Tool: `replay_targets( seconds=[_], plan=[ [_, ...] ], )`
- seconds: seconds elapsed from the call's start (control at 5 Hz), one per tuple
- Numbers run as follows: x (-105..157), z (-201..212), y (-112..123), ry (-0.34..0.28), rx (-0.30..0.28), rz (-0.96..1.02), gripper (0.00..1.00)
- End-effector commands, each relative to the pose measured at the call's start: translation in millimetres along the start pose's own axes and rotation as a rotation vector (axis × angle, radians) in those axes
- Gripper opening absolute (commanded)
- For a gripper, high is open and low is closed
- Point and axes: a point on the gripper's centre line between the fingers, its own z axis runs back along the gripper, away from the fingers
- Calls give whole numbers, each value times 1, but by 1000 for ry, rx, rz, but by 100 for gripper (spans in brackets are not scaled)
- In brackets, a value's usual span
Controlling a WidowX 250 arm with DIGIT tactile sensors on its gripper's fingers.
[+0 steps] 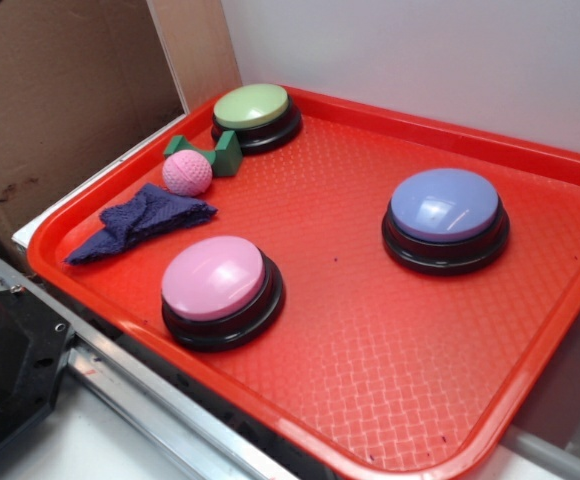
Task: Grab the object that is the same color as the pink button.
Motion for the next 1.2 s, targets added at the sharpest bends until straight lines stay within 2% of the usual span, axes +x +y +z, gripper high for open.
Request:
replay_targets(
  seconds=[0.0,0.2,0.4,0.6,1.0],
  plan=[
    [0,0,0,0,0,0,100],
    [8,-13,-5,-43,55,9,100],
    [19,-33,3,-115,73,51,100],
    [27,-51,11,-180,76,155,100],
    [56,-128,47,-204,46,435,100]
  ],
)
